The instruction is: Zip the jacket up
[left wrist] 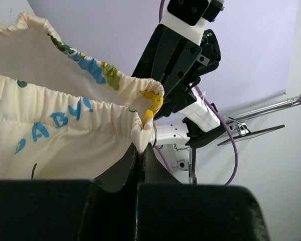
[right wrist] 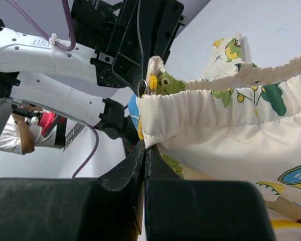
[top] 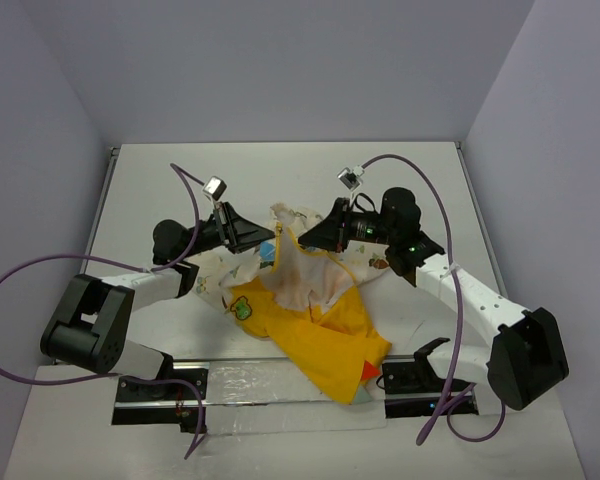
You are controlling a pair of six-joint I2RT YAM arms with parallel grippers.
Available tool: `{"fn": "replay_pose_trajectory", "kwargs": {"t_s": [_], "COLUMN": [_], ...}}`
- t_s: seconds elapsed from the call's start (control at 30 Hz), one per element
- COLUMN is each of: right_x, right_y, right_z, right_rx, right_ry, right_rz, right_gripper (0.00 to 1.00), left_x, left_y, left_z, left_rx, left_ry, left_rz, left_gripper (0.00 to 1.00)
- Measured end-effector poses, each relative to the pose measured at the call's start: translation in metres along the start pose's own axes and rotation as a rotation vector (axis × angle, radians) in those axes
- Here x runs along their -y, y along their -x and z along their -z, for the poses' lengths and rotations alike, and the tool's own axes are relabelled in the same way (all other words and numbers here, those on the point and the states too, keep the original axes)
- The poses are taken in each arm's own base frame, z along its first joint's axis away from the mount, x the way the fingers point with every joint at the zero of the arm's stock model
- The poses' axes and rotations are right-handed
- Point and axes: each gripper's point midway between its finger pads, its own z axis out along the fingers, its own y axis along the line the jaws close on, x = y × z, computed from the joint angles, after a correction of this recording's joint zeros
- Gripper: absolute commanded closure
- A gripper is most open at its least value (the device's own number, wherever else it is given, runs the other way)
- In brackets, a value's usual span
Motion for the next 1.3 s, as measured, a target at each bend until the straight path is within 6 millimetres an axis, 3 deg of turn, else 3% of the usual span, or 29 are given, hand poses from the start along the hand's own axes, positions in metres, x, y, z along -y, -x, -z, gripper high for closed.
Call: {"fn": "replay_pose_trajectory", "kwargs": {"t_s": [0.33, 1.3], "right_x": [-0.004, -0.019], "right_y": [-0.020, -0.013], "right_z": [0.007, 0.004], "right_rx": [-0.031, -0.015], "right_ry": [0.038, 0.114], "right_rz": [0.011, 0.053], "right_gripper": [1.00, 1.00], "left_x": [0.016, 0.019], "left_y": [-0.003, -0.012], "left_z": [0.000, -0.003], "left_rx": [-0.006, -0.030], "left_ry": [-0.029, -0.040], "left_rz": [-0.025, -0.026], "left_gripper": [1.00, 1.00]}}
